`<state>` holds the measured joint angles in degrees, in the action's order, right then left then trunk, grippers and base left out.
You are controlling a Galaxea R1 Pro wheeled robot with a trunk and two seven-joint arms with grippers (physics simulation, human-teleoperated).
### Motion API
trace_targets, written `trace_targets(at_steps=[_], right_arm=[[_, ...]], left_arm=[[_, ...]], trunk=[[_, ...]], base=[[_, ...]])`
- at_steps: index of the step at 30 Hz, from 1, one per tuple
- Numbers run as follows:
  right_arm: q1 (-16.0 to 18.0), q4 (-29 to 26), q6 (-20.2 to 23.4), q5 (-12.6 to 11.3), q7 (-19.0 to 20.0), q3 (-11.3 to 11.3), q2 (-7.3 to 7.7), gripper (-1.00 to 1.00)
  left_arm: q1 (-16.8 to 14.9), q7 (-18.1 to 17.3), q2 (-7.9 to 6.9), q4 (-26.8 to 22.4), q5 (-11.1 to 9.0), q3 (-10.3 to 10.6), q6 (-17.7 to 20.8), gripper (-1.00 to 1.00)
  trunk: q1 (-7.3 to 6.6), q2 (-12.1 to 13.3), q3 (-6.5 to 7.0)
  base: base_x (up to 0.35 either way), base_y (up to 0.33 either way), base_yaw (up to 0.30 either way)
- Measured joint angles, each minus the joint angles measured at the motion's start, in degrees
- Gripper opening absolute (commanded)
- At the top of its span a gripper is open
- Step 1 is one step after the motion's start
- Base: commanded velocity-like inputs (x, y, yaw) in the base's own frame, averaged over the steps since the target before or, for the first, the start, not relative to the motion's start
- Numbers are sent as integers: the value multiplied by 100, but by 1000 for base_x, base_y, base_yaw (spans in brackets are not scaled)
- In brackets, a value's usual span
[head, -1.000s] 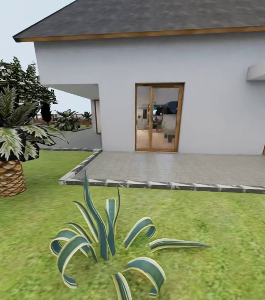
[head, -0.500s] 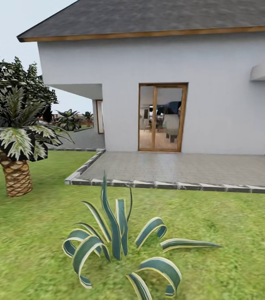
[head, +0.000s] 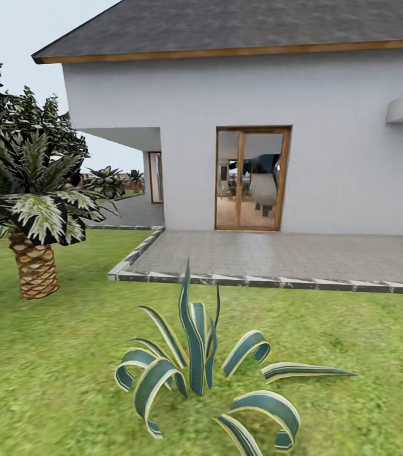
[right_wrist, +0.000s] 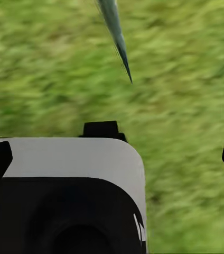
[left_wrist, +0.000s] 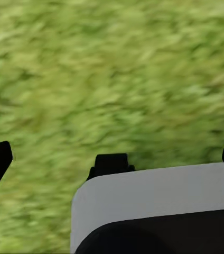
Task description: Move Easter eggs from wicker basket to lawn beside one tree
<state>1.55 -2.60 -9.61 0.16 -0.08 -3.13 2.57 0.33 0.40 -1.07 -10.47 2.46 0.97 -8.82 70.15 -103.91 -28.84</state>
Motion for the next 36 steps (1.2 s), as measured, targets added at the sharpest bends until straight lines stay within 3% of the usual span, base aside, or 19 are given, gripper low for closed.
trace_targets(at_steps=[16,22,25,36], right_arm=[[0,1,-1,-8,0,-8,-10,100],[0,-5,-3,-8,0,-9,-11,100],[0,-8,-1,-8,0,-9,-11,100],[0,-18,-10,-8,0,-9,-29,100]], left_arm=[[1,-2,106,15,-7,-7,3,100],[1,-17,215,24,-9,-15,3,100],[1,-23,353,42,-15,-21,2,100],[0,12,379,53,-40,-50,3,100]], trunk=[[-1,0,-14],[-1,0,-31],[-1,0,-41],[0,0,-80]], base=[[105,324,155],[142,324,254],[140,317,257],[30,77,258]])
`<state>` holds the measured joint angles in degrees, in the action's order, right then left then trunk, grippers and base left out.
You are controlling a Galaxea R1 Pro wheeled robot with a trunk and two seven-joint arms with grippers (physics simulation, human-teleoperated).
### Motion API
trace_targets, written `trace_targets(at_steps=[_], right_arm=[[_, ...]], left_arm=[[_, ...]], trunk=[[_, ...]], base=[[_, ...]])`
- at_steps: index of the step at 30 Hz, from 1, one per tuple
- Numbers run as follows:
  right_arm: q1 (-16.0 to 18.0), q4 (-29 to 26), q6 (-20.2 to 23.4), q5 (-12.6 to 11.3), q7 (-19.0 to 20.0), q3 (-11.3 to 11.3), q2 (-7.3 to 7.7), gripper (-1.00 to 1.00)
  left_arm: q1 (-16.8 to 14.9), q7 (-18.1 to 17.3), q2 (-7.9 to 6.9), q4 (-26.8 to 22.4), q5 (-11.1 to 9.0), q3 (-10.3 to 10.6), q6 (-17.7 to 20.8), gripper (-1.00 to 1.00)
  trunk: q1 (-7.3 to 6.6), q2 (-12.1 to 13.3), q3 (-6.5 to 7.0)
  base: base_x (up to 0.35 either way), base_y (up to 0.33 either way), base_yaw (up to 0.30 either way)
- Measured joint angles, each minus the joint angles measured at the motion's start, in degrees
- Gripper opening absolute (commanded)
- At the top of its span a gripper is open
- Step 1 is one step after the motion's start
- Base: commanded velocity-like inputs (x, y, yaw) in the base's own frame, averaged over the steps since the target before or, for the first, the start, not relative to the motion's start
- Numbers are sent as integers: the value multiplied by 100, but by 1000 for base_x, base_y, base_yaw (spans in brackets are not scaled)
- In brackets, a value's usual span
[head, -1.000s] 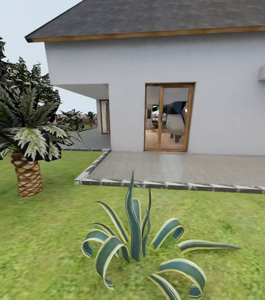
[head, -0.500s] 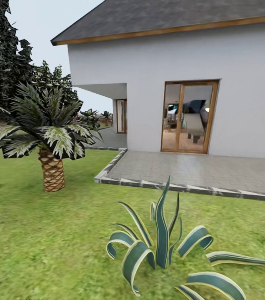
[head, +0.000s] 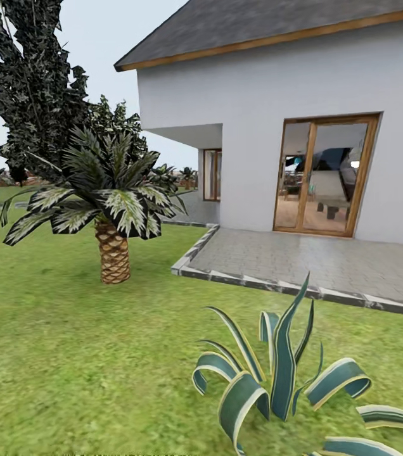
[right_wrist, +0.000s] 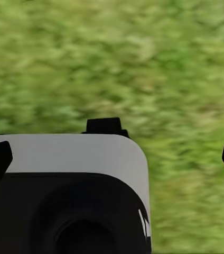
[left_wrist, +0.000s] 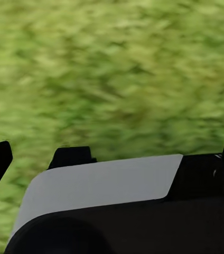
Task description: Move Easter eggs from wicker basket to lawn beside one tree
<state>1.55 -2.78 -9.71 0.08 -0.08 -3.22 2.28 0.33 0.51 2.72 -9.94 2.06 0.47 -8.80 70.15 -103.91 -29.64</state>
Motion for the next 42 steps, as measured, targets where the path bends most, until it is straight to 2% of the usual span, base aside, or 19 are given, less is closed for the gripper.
trace_targets(at_steps=[6,12,18,34,39,42], right_arm=[[0,-15,-95,-4,-1,0,-9,100],[0,-16,-269,-8,-1,6,-30,100],[0,-11,-287,-8,-1,11,-61,100],[0,32,-283,-7,-1,-6,-49,100],[0,49,-282,-4,-1,-3,-51,100],[0,52,-280,-1,-1,-2,-51,100]], left_arm=[[0,-12,44,11,-91,-3,0,100],[0,-13,188,299,-109,-5,0,100],[0,-4,235,393,-107,-6,1,100],[0,-119,249,790,-123,-12,11,100],[0,-122,240,865,-128,-27,13,100],[6,-120,203,882,-200,-46,22,100]], trunk=[[0,0,-23],[0,0,-53],[0,0,-85],[0,0,-100],[-2,0,-100],[-3,-1,-100]], base=[[0,1,259],[0,0,223],[0,0,210],[3,0,261],[156,0,274],[295,0,274]])
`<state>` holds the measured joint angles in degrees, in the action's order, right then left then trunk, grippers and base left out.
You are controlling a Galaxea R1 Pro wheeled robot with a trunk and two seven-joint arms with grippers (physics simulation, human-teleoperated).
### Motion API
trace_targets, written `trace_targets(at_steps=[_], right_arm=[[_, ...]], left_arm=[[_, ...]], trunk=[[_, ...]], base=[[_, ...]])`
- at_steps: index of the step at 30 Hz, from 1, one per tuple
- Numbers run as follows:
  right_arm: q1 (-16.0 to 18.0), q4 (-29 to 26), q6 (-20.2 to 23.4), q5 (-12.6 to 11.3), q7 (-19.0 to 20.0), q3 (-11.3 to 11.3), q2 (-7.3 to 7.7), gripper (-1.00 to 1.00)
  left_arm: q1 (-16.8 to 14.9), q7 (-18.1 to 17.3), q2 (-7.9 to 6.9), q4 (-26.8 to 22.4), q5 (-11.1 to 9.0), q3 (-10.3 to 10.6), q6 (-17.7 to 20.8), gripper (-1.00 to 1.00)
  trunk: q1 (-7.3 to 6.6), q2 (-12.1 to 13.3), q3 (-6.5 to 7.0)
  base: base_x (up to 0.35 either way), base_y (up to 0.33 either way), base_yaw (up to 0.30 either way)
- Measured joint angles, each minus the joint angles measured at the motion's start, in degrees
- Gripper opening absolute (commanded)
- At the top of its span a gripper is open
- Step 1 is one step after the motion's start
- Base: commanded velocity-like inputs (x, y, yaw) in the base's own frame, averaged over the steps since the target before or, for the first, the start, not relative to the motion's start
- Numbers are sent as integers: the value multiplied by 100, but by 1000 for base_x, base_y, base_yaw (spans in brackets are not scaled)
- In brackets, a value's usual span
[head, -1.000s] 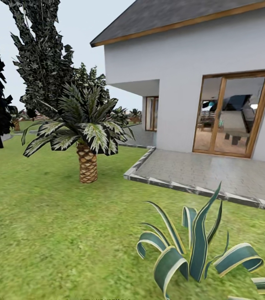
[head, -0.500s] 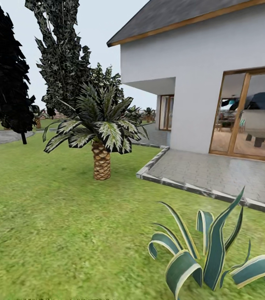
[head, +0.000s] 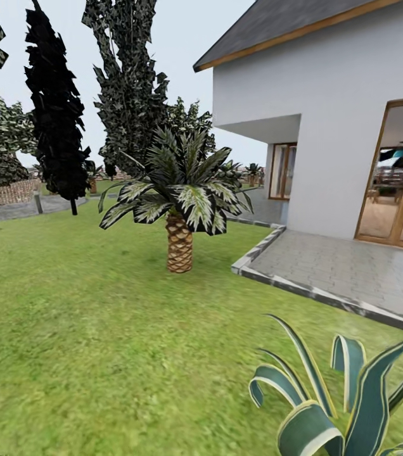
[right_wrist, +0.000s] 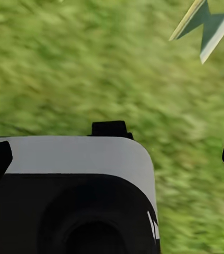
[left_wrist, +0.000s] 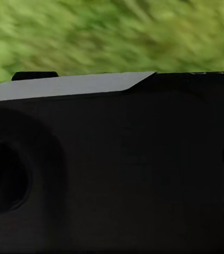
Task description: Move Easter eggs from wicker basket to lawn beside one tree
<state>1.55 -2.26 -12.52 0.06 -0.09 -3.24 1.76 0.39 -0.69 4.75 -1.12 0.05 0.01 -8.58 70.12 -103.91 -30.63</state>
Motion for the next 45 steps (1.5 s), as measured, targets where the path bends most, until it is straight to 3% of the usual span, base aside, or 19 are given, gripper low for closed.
trace_targets(at_steps=[4,8,16,24,45], right_arm=[[0,6,7,1,0,1,7,100],[0,9,14,1,0,2,4,100],[0,76,16,1,0,2,0,100],[0,80,16,1,0,1,6,100],[0,61,9,-2,1,6,0,100]], left_arm=[[20,-4,-15,6,-280,-499,29,100],[47,-6,-12,7,-370,-638,324,100],[55,2,-19,7,-395,-671,498,100],[55,8,-20,7,-395,-670,502,100],[55,11,-11,7,-395,-671,496,100]], trunk=[[0,0,0],[0,0,0],[1,0,0],[3,0,0],[4,0,0]], base=[[327,0,274],[322,0,274],[276,0,274],[42,0,225],[-87,0,7]])
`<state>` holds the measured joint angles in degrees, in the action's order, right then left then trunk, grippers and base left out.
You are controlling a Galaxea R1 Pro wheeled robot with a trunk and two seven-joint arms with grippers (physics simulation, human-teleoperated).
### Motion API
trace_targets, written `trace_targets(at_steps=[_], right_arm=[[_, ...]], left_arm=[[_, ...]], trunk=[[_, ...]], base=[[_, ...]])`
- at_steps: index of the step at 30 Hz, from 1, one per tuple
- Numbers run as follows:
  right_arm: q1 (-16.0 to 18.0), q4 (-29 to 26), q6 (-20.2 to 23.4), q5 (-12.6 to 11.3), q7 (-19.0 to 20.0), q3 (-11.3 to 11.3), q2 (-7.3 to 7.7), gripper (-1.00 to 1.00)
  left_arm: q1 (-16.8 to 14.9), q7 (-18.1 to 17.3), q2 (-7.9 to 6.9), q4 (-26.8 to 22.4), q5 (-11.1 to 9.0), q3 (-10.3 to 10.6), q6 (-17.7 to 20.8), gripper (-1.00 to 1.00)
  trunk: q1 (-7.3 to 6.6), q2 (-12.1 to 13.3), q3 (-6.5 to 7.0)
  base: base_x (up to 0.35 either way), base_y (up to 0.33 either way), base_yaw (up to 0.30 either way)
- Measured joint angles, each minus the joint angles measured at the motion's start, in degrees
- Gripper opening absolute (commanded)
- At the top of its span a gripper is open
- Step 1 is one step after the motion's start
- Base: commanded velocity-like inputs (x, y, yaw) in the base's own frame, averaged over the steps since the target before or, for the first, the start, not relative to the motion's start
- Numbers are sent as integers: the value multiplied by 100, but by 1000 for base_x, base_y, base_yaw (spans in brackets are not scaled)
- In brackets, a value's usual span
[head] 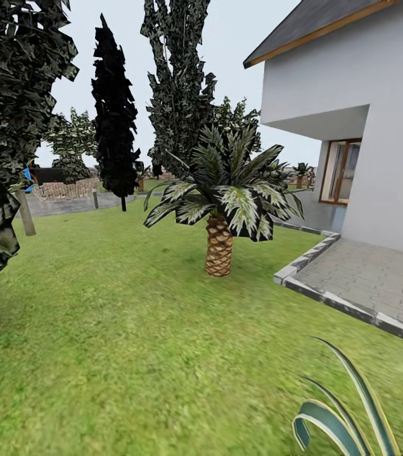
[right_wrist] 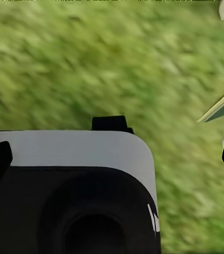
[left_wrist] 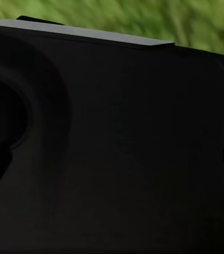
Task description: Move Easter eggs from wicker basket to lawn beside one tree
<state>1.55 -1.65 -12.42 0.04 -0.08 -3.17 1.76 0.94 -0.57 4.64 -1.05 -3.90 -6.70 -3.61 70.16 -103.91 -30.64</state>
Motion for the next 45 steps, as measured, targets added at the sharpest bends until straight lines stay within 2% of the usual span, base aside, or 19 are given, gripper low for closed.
trace_targets(at_steps=[45], right_arm=[[0,-25,-2,-4,-1,-3,0,100]], left_arm=[[0,-23,42,-35,8,10,-29,100]], trunk=[[-1,0,0]], base=[[-1,0,0]])
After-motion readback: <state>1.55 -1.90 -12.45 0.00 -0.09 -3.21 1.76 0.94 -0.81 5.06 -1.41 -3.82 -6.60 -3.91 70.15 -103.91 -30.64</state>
